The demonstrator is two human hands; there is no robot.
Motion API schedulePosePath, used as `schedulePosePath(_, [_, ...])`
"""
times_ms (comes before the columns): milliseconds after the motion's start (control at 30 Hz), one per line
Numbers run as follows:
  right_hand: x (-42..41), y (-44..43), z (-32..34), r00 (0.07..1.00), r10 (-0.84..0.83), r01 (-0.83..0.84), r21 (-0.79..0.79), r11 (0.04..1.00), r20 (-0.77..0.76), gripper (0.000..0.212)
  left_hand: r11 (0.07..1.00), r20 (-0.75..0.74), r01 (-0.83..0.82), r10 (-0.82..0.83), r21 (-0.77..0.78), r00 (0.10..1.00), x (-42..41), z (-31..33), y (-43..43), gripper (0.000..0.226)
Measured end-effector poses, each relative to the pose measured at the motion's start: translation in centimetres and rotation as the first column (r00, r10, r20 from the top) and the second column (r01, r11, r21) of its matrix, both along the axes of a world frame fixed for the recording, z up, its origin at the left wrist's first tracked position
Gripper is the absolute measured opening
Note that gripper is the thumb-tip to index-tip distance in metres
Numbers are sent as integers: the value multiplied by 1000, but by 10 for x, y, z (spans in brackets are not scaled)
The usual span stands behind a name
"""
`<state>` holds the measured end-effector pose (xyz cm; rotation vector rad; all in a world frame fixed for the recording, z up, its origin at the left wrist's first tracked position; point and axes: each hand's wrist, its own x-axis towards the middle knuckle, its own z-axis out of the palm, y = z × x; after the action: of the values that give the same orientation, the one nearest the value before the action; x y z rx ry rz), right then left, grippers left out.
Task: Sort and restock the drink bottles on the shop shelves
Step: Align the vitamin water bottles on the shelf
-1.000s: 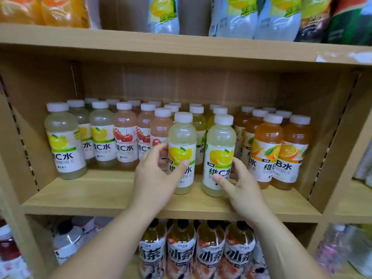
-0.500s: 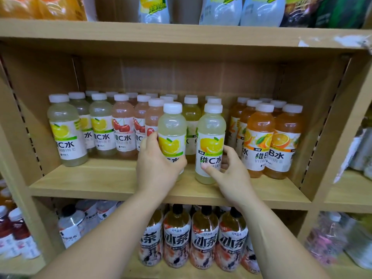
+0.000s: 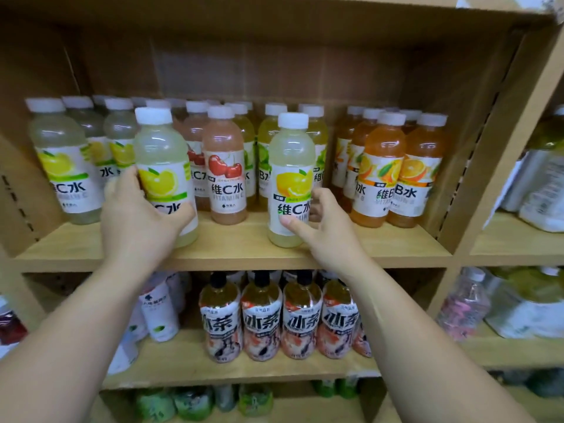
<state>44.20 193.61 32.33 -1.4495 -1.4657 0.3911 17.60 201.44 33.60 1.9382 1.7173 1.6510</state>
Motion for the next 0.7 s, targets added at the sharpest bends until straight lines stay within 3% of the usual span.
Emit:
schedulePosePath(433, [-102, 12, -6, 996, 48, -47, 6, 999, -71, 59, 1000, -30, -21, 21, -12, 999, -66, 2, 37, 71])
schedulePosePath(700, [-163, 36, 1, 996, -72, 69, 55, 996, 46, 62, 1000, -193, -10, 15, 27, 981, -105, -6, 52, 94])
